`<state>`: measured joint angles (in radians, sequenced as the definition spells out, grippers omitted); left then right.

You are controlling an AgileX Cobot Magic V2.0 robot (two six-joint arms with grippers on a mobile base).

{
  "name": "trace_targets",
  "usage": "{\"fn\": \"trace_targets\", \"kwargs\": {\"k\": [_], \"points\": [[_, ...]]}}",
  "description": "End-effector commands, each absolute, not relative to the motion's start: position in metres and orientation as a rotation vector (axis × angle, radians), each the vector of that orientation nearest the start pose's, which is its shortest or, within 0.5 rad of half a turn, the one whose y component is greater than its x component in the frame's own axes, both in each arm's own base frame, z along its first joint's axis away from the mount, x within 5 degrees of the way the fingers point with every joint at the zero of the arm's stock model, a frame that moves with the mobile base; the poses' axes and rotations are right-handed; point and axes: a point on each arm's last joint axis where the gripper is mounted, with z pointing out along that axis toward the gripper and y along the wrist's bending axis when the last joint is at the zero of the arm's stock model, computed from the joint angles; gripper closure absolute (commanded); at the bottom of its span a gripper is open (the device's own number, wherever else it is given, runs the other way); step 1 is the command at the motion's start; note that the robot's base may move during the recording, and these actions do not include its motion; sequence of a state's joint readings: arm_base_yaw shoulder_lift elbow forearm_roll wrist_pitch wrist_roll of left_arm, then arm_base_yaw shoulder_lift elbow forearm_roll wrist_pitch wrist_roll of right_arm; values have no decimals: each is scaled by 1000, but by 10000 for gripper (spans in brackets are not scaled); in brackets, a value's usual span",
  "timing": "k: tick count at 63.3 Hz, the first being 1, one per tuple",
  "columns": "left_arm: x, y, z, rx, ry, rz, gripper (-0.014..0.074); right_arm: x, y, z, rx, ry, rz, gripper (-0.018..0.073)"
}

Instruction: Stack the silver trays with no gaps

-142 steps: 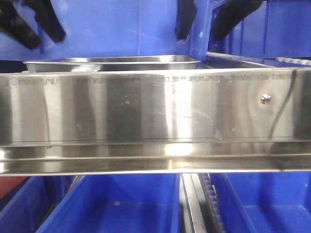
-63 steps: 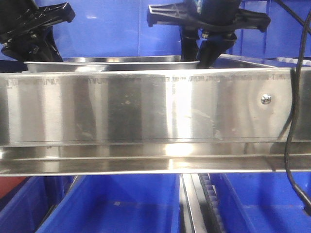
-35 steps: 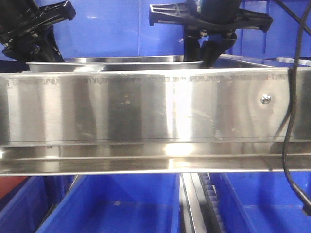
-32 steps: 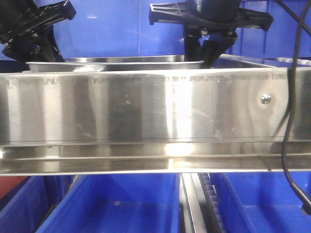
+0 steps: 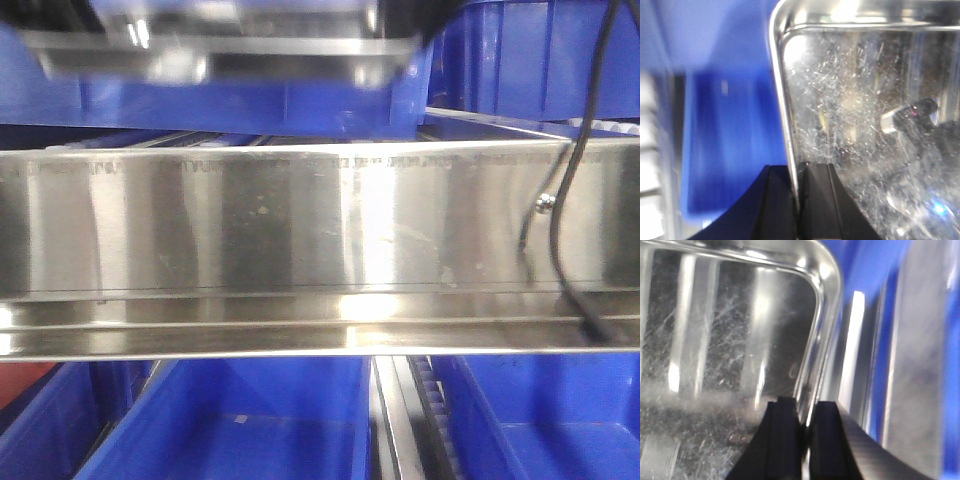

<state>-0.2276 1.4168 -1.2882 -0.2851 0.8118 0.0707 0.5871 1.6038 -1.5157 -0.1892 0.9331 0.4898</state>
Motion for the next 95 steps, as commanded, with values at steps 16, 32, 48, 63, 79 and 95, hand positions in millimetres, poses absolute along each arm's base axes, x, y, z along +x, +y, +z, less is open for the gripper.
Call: {"fn": "trace_targets", "kwargs": {"k": [16,32,48,63,79,95], "points": [[247,-77,416,210,2145,-440,614,268,179,413,-236,2194,187,627],[218,-69,443,213,2015,-423,614,246,172,443,-236,2055,216,627],[212,-67,452,202,1951,-423,614,241,164,454,-242,1990,197,627],[216,-67,454,188,1914,-420,614,242,161,458,-257,1951,151,627],[213,-80,454,252,1910,-449,614,242,160,459,-251,1947,142,627],[211,-86,458,227,1891,-495,614,241,156,456,-239,1977,87,627]]}}
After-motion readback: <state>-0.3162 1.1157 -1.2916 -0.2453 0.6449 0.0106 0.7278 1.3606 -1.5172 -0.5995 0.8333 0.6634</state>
